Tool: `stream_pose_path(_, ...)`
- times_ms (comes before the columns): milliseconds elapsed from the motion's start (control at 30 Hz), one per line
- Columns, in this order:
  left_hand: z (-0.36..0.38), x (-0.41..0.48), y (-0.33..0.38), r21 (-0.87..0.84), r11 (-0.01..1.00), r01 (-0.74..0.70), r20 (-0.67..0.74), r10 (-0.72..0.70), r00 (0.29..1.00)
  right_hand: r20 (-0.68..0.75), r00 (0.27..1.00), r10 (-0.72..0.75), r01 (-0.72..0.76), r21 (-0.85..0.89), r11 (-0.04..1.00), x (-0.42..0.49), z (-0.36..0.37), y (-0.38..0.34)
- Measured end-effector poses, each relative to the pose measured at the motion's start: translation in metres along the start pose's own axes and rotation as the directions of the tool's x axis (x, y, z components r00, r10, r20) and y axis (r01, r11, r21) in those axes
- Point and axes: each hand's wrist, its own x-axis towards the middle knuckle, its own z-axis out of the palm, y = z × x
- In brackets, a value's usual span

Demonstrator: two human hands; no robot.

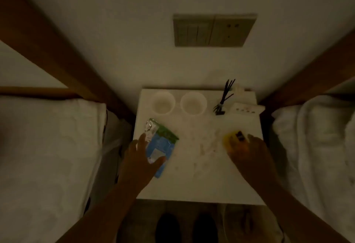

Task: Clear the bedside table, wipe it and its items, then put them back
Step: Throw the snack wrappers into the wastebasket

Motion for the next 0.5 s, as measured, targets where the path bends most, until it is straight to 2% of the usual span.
stream_pose_path(33, 0.009, 0.007, -0.008, 0.000, 1.000, 0.006, -0.014, -0.006, 1.000, -0.011, 1.000, 0.000, 0.001, 0.074, 0.997, 0.005, 0.013, 0.008)
stream_pose_path(100, 0.018, 0.015, -0.017, 0.012, 0.998, 0.057, -0.038, -0.056, 0.998, -0.124, 0.991, 0.054, -0.036, 0.144, 0.989, 0.013, 0.023, 0.011)
stream_pose_path(133, 0.022, 0.019, -0.023, 0.019, 0.995, 0.093, -0.040, -0.092, 0.995, -0.199, 0.966, 0.164, -0.119, 0.218, 0.969, 0.012, 0.026, 0.011)
stream_pose_path(200, 0.030, 0.019, -0.028, 0.064, 0.993, 0.101, -0.078, -0.096, 0.992, -0.340, 0.910, 0.237, -0.168, 0.220, 0.961, 0.014, 0.035, 0.014)
stream_pose_path(300, 0.033, 0.017, -0.027, 0.179, 0.982, 0.060, -0.153, -0.032, 0.988, -0.366, 0.896, 0.252, -0.197, 0.183, 0.963, 0.013, 0.037, 0.012)
stream_pose_path(500, 0.027, 0.015, -0.029, 0.056, 0.980, 0.193, -0.191, -0.179, 0.965, -0.317, 0.854, 0.413, -0.308, 0.333, 0.891, 0.003, 0.038, 0.001)
